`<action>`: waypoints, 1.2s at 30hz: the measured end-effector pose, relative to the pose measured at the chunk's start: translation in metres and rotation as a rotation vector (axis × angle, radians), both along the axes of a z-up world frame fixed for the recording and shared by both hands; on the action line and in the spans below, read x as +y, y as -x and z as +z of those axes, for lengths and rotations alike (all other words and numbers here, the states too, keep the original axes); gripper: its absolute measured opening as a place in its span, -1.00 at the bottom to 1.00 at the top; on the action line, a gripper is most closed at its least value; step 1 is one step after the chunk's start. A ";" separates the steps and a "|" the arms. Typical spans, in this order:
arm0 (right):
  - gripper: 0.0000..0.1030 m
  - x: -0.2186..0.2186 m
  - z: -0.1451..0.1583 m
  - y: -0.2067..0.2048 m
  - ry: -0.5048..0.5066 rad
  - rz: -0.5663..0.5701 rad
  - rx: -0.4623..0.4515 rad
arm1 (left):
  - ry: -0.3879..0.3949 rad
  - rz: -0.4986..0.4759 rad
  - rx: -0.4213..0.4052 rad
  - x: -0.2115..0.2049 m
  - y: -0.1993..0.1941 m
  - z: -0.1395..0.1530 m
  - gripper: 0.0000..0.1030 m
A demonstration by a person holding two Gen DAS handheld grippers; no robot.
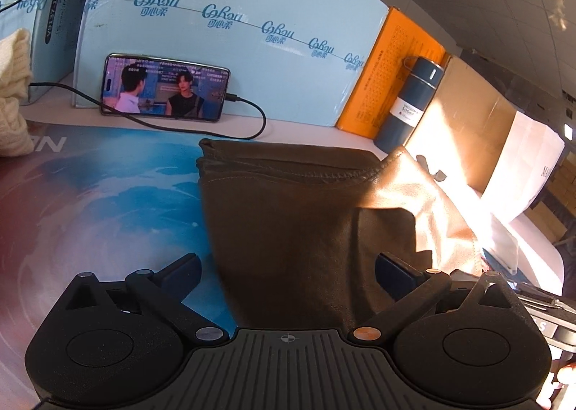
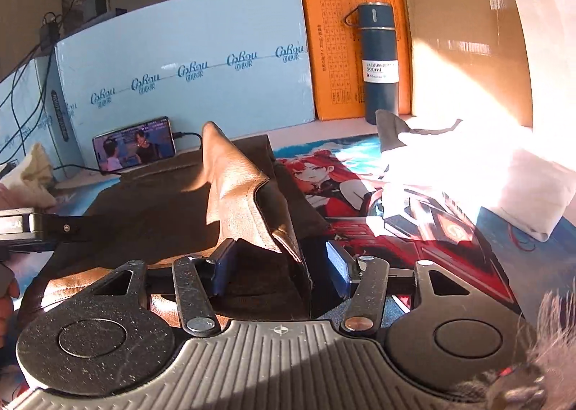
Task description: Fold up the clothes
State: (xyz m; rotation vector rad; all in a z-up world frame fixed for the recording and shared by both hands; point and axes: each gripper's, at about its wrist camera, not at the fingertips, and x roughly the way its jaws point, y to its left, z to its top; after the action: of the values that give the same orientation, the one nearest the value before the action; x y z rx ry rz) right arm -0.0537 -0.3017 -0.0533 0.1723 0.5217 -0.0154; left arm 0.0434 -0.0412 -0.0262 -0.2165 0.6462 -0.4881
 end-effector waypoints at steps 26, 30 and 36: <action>0.82 -0.051 0.013 0.023 -0.778 -0.075 0.282 | -0.026 -0.033 0.012 -0.006 0.001 -0.002 1.00; 0.90 -0.039 0.009 0.010 -0.777 -0.058 0.273 | -0.087 -0.069 0.003 -0.016 0.003 -0.002 1.00; 1.00 -0.018 0.004 -0.016 -0.772 -0.052 0.207 | -0.199 -0.156 -0.048 -0.031 0.015 -0.005 1.00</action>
State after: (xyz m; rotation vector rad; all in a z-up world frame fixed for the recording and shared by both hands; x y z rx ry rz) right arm -0.0374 -0.3195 -0.0492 0.9460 0.7106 0.1203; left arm 0.0287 -0.0724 -0.0313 0.0337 0.6630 -0.5737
